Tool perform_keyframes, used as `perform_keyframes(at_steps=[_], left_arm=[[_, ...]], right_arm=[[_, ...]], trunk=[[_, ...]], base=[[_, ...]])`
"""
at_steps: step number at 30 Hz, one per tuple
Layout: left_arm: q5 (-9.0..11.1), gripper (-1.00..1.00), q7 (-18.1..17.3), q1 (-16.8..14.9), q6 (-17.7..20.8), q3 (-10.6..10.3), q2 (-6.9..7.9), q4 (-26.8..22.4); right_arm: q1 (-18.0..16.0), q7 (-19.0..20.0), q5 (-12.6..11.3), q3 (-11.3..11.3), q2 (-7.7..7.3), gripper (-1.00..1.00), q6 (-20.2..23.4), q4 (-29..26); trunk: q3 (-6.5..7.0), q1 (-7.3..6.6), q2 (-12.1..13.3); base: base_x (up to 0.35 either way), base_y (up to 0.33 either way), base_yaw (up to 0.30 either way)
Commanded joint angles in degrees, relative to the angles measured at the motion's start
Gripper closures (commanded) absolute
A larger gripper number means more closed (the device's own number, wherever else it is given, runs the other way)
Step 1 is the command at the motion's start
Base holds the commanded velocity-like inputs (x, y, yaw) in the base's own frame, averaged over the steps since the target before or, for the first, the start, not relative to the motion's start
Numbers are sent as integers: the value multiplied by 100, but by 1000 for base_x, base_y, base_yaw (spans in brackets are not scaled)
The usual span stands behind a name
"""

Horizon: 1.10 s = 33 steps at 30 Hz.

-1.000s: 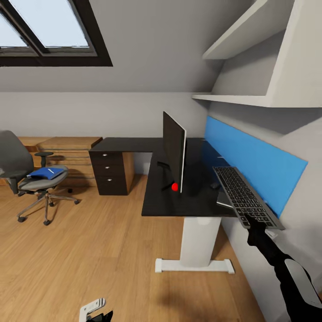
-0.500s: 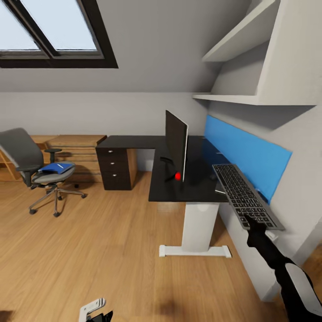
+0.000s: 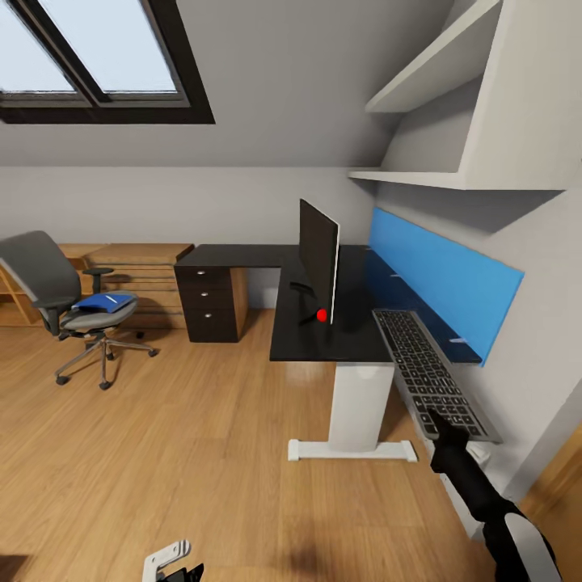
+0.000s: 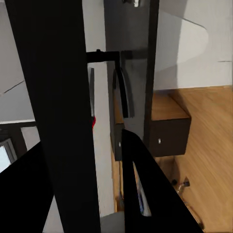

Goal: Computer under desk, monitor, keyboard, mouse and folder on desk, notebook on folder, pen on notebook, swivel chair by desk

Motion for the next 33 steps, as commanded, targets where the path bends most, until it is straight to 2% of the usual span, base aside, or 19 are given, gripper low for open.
perform_keyframes(at_steps=[1,6,7,9,11,19,27,31,33], left_arm=[[46,-100,-10,-2,33,4,0,-6],[44,-100,-10,-2,33,5,5,-6],[44,-100,-10,-2,33,4,6,-6],[44,-100,-10,-2,31,9,6,-6],[44,-100,-10,-2,15,11,6,-6],[41,-100,-16,-2,-21,7,6,3],[35,-100,-19,-2,-20,4,6,3],[36,-100,-19,-2,-20,4,6,3],[35,-100,-19,-2,-20,4,6,3]], right_arm=[[74,-6,-26,-16,104,100,33,-86],[558,-153,-23,-16,535,100,19,-528],[727,-226,-26,-11,737,100,13,-696],[816,-264,-33,8,876,100,10,-777],[866,-269,-38,87,942,100,11,-814],[1054,-126,12,674,931,100,79,-844],[1058,-88,216,828,930,100,79,-841],[1058,-87,288,1100,931,100,73,-837],[1058,-84,430,1332,926,100,63,-838]], trunk=[[-5,0,-3],[-5,0,-3],[-5,0,-3],[-5,0,-3],[-5,0,-3],[-5,0,-3],[-5,0,-3],[-5,0,-3],[-5,0,-3]], base=[[0,0,0],[0,0,0],[0,0,0],[0,0,0],[0,0,0],[0,0,0],[-204,0,0],[-286,0,0],[-105,0,0]])
